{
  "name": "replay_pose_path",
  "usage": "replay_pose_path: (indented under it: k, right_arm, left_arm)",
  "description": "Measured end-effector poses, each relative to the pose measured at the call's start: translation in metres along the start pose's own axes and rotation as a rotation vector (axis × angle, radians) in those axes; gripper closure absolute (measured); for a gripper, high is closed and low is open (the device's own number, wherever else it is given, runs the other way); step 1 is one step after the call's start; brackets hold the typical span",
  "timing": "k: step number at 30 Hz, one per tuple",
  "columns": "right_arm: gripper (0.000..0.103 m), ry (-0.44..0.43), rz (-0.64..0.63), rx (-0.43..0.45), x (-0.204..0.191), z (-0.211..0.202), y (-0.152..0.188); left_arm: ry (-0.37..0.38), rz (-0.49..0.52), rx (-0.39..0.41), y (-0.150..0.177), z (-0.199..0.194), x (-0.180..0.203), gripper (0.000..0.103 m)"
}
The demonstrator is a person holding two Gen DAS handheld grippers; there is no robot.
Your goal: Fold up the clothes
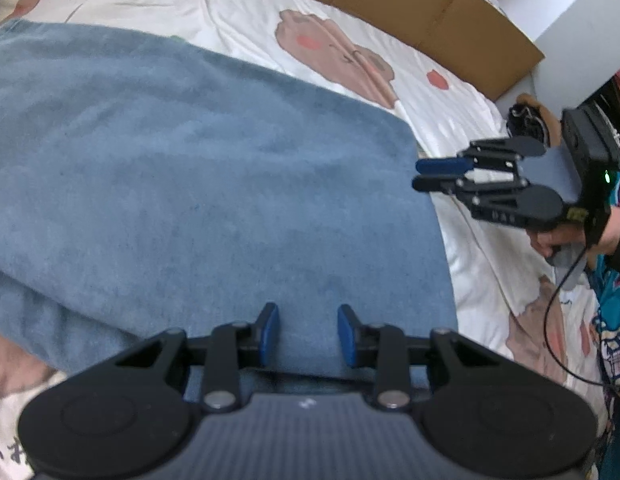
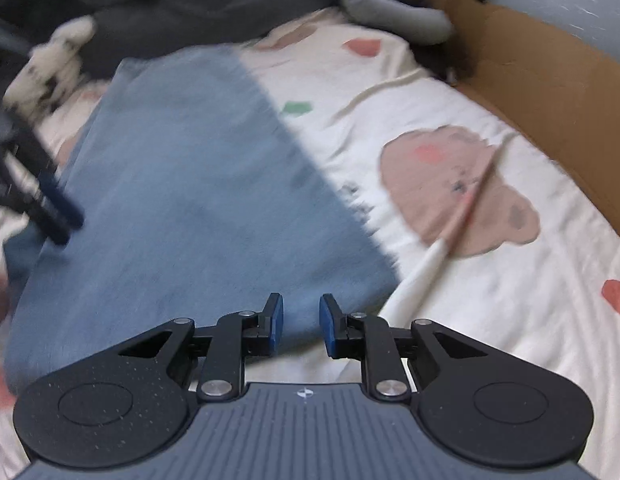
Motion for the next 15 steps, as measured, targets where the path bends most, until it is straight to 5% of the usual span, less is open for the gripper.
replay_pose_path:
  k: [15]
  right_arm:
    - [0.076,-0.047,0.059,-0.01,-0.054,-0.009,0.007]
  left_arm:
    - [-0.014,0.016,-0.016,0.012,0.0,-0.006,0.078]
Point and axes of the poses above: each gripper's, at about its wrist camera, not at the fingertips, and z roughly the way its jaws point, x to its right, y to its underside, the point moved 9 cm from there along z, roughly the way its jaws point, and after that the axes turned 4 degrees about x, right-handed, at the moved point
